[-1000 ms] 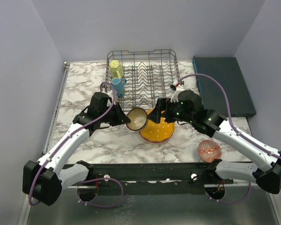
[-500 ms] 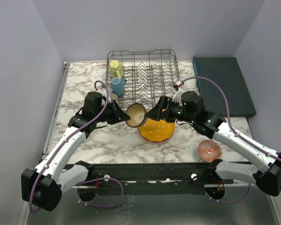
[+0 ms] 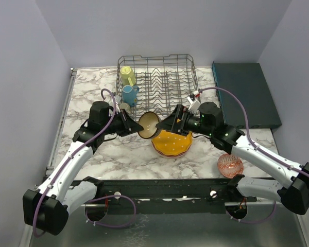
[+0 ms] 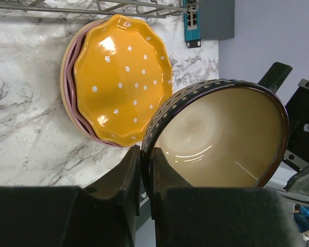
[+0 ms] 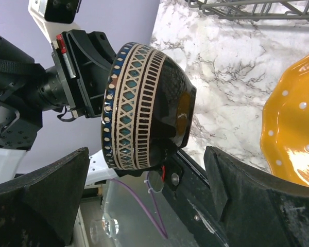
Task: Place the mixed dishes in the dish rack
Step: Turn the bowl upside down on the dish rack.
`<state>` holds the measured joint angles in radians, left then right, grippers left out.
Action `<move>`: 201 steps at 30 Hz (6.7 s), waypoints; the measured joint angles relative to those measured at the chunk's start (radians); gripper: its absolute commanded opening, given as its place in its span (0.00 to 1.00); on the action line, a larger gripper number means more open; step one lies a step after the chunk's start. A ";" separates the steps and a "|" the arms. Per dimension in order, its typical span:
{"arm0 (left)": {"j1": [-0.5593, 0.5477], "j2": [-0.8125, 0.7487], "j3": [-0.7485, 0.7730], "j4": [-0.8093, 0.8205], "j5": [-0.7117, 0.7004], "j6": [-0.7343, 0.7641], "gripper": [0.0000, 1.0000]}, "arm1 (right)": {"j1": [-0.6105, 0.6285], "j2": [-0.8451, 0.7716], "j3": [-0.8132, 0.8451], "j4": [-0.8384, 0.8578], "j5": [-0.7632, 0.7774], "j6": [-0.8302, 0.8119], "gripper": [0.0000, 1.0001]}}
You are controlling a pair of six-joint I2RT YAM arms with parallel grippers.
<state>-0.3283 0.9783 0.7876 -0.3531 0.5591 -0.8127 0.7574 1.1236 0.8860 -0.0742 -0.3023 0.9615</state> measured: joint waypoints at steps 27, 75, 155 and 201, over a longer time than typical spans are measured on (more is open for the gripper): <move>0.013 -0.006 -0.032 0.076 0.069 -0.066 0.00 | 0.000 0.061 -0.025 0.163 -0.028 0.086 0.96; 0.020 -0.012 -0.064 0.082 0.072 -0.029 0.00 | 0.000 0.064 -0.135 0.344 -0.047 0.220 0.86; 0.021 -0.011 0.053 -0.107 -0.177 0.204 0.55 | -0.099 0.125 0.150 -0.078 0.214 -0.062 0.37; 0.021 -0.064 0.027 -0.163 -0.246 0.310 0.53 | -0.236 1.009 1.162 -0.526 0.693 -0.733 0.35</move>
<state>-0.3069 0.9142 0.8146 -0.5159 0.3126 -0.5030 0.5217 2.1326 2.0480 -0.6003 0.3904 0.2283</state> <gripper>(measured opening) 0.536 0.700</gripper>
